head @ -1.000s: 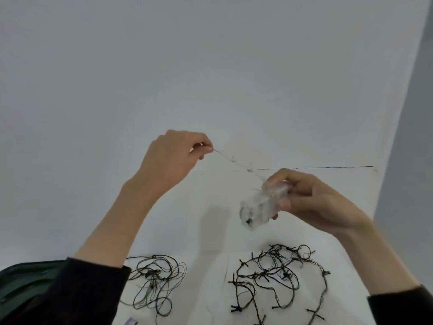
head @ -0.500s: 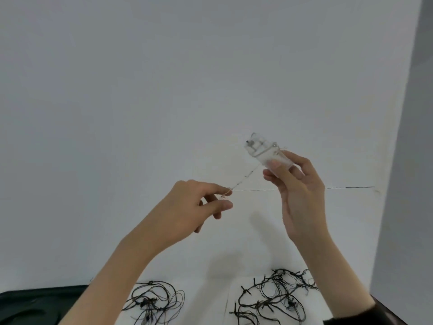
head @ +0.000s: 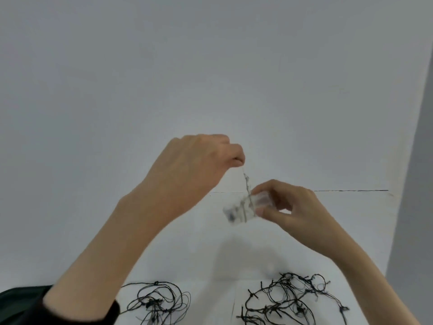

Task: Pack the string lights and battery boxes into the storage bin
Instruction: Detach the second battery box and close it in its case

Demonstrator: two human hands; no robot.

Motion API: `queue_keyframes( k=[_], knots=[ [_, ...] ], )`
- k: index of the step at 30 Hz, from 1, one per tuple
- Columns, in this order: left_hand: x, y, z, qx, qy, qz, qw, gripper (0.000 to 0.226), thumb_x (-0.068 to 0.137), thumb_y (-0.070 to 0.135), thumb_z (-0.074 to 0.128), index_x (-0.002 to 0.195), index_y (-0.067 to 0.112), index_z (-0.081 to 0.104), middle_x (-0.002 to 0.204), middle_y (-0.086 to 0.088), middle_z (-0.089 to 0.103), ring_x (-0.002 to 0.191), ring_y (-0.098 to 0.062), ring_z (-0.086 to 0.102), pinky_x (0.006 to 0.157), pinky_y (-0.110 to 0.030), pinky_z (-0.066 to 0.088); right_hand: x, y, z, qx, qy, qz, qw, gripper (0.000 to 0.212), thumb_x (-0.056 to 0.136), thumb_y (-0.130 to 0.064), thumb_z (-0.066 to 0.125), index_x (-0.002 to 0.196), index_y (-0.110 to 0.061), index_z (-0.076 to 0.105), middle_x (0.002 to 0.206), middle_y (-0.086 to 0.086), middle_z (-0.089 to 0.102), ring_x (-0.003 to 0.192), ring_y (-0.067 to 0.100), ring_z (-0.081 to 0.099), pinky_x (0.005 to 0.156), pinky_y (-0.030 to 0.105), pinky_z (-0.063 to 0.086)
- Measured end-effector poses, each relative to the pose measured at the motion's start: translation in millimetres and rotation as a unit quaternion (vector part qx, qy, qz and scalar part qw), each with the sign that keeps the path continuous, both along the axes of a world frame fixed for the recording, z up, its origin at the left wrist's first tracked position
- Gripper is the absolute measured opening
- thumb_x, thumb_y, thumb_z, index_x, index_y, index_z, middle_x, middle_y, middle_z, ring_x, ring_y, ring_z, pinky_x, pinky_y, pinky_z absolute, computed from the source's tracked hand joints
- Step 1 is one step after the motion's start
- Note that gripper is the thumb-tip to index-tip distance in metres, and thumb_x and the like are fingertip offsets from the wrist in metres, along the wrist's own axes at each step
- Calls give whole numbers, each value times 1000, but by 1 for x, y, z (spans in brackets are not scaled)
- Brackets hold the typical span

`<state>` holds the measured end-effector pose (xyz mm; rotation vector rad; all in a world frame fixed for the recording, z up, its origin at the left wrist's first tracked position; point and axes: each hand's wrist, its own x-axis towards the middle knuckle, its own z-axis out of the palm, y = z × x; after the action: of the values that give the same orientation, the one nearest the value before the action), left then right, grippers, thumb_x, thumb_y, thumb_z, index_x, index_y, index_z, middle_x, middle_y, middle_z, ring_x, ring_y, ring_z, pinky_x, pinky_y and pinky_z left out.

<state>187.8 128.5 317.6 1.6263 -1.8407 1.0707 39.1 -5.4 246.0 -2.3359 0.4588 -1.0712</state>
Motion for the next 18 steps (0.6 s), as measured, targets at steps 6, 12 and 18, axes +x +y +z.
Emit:
queue_keyframes(
  k=[6,12,18],
  knots=[
    [32,-26,-10,123,310,-128,934,11,87,23,63,85,25,73,65,7,65,54,-6,55,54,-17,45,-10,1,9,217,-34,278,935,25,71,-8,72,95,-8,67,85,14,67,72,24,59,69,27,50],
    [32,-34,-42,145,519,-219,813,16,89,9,58,83,13,72,59,5,59,43,-9,49,43,-20,41,3,2,13,338,-253,331,844,34,62,-18,80,92,-8,68,82,12,66,64,21,60,63,25,51],
    [20,-26,-60,174,593,-242,748,19,91,20,55,96,15,73,62,2,62,31,-9,34,44,-16,31,13,2,27,299,-385,194,852,20,77,-3,63,96,-8,58,85,8,68,67,19,61,69,25,52]
  ],
)
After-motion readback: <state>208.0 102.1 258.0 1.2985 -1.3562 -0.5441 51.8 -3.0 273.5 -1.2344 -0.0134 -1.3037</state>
